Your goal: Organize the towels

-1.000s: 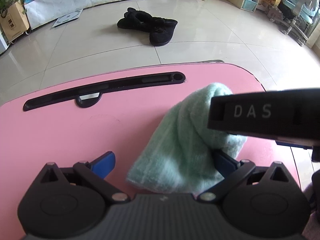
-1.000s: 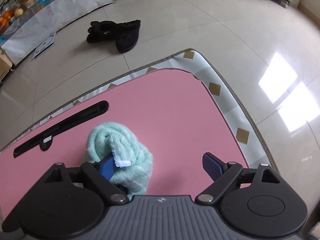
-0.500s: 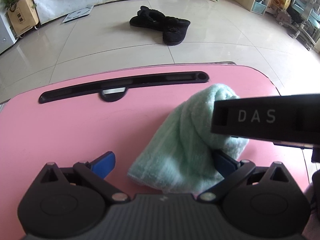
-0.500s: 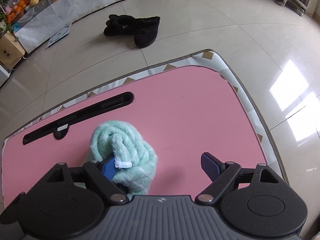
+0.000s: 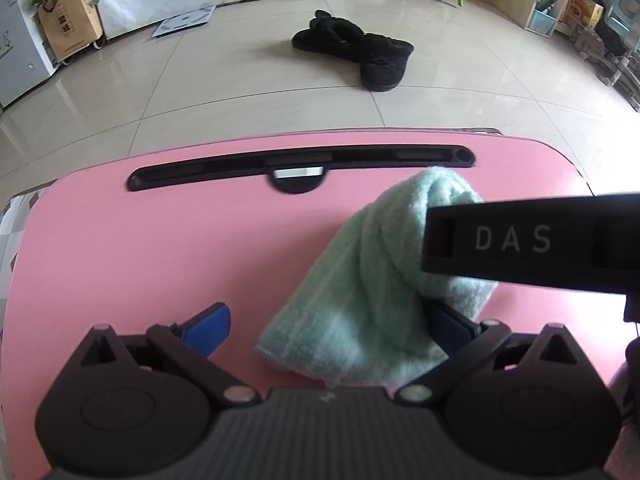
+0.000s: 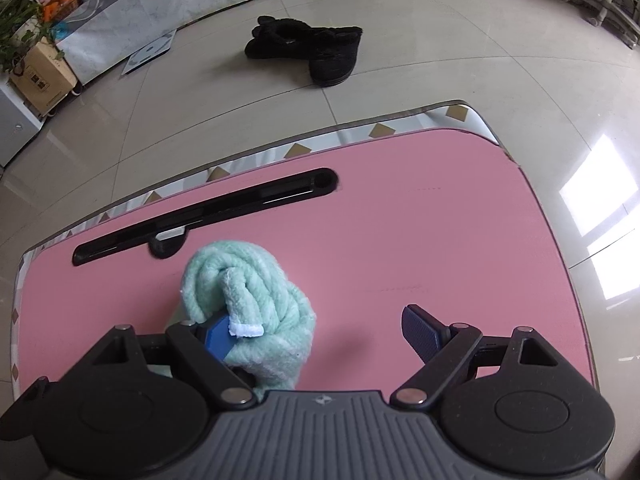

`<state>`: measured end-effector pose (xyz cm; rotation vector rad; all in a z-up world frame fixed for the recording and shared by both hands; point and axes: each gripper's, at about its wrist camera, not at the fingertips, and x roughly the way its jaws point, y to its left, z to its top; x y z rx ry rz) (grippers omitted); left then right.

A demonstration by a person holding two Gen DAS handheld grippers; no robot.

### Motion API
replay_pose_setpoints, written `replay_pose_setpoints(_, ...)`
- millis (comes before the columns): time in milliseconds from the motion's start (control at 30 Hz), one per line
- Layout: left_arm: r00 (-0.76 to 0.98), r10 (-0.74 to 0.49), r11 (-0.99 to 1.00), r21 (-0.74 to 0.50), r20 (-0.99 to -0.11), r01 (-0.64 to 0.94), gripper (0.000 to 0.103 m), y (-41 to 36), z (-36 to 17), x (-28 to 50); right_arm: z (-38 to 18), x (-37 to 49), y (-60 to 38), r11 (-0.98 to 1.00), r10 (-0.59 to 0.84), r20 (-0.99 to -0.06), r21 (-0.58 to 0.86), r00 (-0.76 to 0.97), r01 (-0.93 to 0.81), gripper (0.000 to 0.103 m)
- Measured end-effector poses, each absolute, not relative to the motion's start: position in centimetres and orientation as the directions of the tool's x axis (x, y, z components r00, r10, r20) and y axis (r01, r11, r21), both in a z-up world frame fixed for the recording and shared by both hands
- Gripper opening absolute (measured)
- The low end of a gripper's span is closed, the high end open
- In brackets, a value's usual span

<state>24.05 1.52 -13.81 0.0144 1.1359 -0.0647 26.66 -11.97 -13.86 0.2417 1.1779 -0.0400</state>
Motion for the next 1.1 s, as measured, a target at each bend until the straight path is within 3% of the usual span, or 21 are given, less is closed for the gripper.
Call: replay_pose_setpoints(1100,0.393,0.051,0.991,-0.002,-0.918,-0.131,0.103,11.2,-13.9,23.5,-14.1,27.8,-2.0,0.981,0.184,-0.914,0.196,0.361,-0.004,0.086)
